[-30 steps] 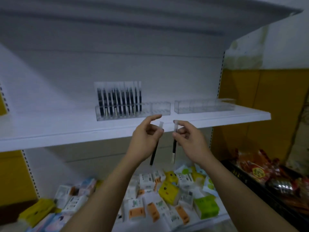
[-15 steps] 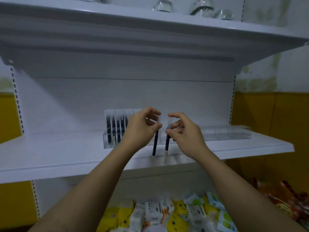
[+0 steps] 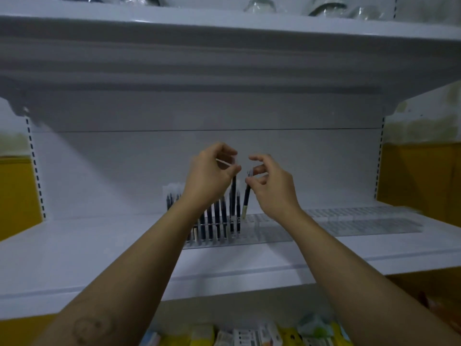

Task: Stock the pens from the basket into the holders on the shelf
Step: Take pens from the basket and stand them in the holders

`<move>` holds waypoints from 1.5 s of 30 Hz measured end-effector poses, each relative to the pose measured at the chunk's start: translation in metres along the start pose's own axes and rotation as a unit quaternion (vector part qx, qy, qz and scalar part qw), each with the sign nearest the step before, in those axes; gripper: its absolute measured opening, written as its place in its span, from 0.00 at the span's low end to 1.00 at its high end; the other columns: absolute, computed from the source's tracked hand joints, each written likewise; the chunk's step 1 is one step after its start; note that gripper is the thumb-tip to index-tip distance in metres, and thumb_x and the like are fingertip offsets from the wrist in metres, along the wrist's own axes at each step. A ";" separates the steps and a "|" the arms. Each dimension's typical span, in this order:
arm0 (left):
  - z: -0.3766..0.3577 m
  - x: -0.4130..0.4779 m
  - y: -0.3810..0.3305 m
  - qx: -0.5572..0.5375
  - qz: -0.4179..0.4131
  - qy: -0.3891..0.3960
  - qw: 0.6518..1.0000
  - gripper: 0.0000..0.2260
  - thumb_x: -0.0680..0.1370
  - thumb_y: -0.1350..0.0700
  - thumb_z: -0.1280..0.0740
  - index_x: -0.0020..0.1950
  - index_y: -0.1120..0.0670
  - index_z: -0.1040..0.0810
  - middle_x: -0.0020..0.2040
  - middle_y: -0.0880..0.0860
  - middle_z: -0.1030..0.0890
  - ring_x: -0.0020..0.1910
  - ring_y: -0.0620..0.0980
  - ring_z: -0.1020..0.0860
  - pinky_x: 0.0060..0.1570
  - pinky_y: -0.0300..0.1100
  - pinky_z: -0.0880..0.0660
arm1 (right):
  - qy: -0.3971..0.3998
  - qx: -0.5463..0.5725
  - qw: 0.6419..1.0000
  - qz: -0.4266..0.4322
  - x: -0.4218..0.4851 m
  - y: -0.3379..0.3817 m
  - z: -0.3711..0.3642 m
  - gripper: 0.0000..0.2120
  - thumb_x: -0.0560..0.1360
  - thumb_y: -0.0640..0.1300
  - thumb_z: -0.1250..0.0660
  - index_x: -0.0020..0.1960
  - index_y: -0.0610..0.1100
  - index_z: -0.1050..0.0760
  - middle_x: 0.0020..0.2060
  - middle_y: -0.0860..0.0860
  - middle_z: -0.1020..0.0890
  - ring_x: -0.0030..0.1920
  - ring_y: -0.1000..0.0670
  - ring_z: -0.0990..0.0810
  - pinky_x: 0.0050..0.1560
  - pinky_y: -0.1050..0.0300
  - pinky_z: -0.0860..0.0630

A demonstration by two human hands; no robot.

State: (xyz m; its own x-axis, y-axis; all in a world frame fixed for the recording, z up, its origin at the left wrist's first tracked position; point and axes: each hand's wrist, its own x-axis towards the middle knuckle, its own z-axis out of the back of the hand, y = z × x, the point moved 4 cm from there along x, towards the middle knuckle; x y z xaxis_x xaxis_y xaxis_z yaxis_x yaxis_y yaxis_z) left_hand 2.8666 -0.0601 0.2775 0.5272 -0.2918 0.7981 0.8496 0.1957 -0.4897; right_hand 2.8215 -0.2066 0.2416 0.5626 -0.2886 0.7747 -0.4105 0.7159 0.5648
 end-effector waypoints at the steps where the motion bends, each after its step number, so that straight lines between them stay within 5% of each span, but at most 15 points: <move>1: -0.003 0.002 0.004 0.000 0.002 -0.001 1.000 0.09 0.75 0.55 0.28 0.51 0.47 0.25 0.44 0.43 0.21 0.43 0.40 0.21 0.43 0.36 0.23 | -0.006 -0.001 1.000 0.002 0.001 -0.004 -0.003 0.18 0.76 0.41 0.31 0.62 0.55 0.28 0.43 0.60 0.23 0.36 0.61 0.22 0.35 0.68 0.27; 10: -0.021 0.012 0.035 0.006 0.024 -0.004 1.000 0.08 0.75 0.55 0.28 0.51 0.46 0.25 0.44 0.41 0.22 0.42 0.38 0.21 0.37 0.30 0.26 | -0.007 0.000 1.000 -0.018 0.016 -0.029 -0.024 0.18 0.75 0.40 0.30 0.61 0.55 0.27 0.42 0.61 0.24 0.36 0.62 0.22 0.37 0.67 0.27; 16: -0.031 0.016 0.037 0.017 0.004 -0.012 1.000 0.07 0.76 0.56 0.29 0.52 0.48 0.23 0.44 0.43 0.22 0.42 0.39 0.21 0.41 0.33 0.24 | 0.101 -0.053 0.993 -0.032 0.005 -0.041 -0.043 0.18 0.76 0.40 0.32 0.63 0.56 0.27 0.45 0.55 0.22 0.41 0.53 0.21 0.46 0.50 0.19; 24: -0.033 0.016 0.040 0.023 0.020 -0.014 0.999 0.07 0.76 0.56 0.30 0.51 0.47 0.25 0.45 0.43 0.23 0.41 0.37 0.22 0.36 0.28 0.27 | 0.199 -0.149 0.967 -0.049 -0.026 -0.043 -0.044 0.45 0.74 0.33 0.37 0.75 0.67 0.58 0.37 0.46 0.19 0.36 0.46 0.20 0.39 0.51 0.21; 32: -0.027 0.007 0.044 0.033 0.011 -0.029 0.999 0.06 0.76 0.55 0.30 0.50 0.48 0.25 0.44 0.43 0.21 0.42 0.40 0.21 0.39 0.37 0.22 | 0.231 -0.133 0.961 -0.074 -0.026 -0.038 -0.037 0.48 0.71 0.31 0.37 0.75 0.68 0.57 0.43 0.49 0.20 0.44 0.49 0.20 0.49 0.51 0.20; 38: -0.040 0.000 0.053 0.189 0.008 0.012 0.982 0.07 0.77 0.52 0.32 0.54 0.50 0.24 0.46 0.43 0.22 0.49 0.48 0.23 0.50 0.47 0.25 | 0.246 -0.137 0.955 -0.092 -0.025 -0.038 -0.036 0.49 0.71 0.31 0.37 0.76 0.66 0.58 0.46 0.49 0.19 0.46 0.49 0.20 0.49 0.53 0.21; 45: -0.036 0.002 0.060 0.199 0.031 0.029 0.979 0.09 0.76 0.52 0.30 0.54 0.51 0.23 0.49 0.48 0.18 0.48 0.50 0.21 0.48 0.44 0.25 | 0.249 -0.152 0.952 -0.091 -0.026 -0.037 -0.038 0.49 0.71 0.31 0.36 0.76 0.65 0.59 0.44 0.47 0.18 0.45 0.47 0.20 0.49 0.49 0.20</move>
State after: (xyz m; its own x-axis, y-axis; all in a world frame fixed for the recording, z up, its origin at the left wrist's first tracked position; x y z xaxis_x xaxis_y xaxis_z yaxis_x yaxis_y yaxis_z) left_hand 2.9193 -0.0825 0.2369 0.5872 -0.3183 0.7442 0.7495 0.5609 -0.3515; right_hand 2.8490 -0.2010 0.1897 0.9062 -0.1422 0.3982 -0.0901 0.8552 0.5105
